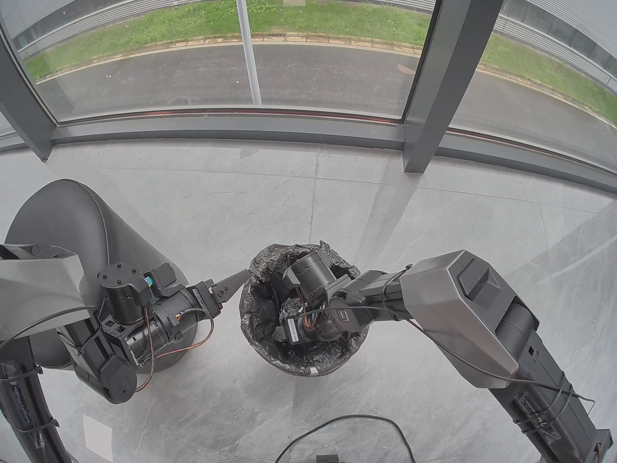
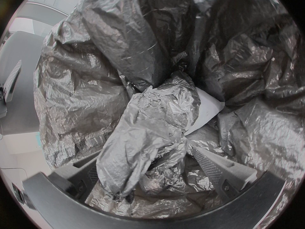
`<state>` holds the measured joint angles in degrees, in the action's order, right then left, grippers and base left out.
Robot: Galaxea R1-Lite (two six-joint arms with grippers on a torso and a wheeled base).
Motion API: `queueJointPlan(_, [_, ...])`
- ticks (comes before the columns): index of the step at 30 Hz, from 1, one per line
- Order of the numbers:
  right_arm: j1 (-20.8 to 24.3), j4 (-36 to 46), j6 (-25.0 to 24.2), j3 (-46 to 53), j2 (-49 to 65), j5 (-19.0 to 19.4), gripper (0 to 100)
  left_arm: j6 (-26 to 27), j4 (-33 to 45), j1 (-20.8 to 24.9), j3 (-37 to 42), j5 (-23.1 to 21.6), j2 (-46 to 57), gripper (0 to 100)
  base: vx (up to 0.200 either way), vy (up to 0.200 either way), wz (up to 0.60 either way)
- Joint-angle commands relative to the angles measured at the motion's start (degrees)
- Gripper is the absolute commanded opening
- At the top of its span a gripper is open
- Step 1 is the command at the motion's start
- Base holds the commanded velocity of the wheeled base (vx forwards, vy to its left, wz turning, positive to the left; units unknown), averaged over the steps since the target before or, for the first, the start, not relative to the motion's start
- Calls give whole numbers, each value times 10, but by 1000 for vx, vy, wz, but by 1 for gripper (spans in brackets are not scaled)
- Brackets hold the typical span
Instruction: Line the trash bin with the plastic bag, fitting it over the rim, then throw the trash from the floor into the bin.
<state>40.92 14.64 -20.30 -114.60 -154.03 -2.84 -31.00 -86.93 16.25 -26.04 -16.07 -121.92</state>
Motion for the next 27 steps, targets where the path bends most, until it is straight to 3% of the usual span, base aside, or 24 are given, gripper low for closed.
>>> queueJointPlan(1, [-4, -1, 0, 0, -9, 0, 100, 0, 0, 0, -1, 0, -5, 100, 0, 0, 0])
queueJointPlan(10, [-2, 7, 2, 0, 36, -5, 100, -1, -2, 0, 2, 1, 5, 100, 0, 0, 0])
queueJointPlan(16, [3, 65, 10, 0, 102, -19, 100, -1, -17, 1, 17, 0, 32, 100, 0, 0, 0])
queueJointPlan(23, [8, 300, 54, 0, 179, -71, 100, -2, -10, 4, 39, -3, 135, 100, 0, 0, 0])
queueJointPlan(27, [5, 396, 66, 0, 210, -121, 100, -1, 4, -3, 45, -4, 220, 100, 0, 0, 0])
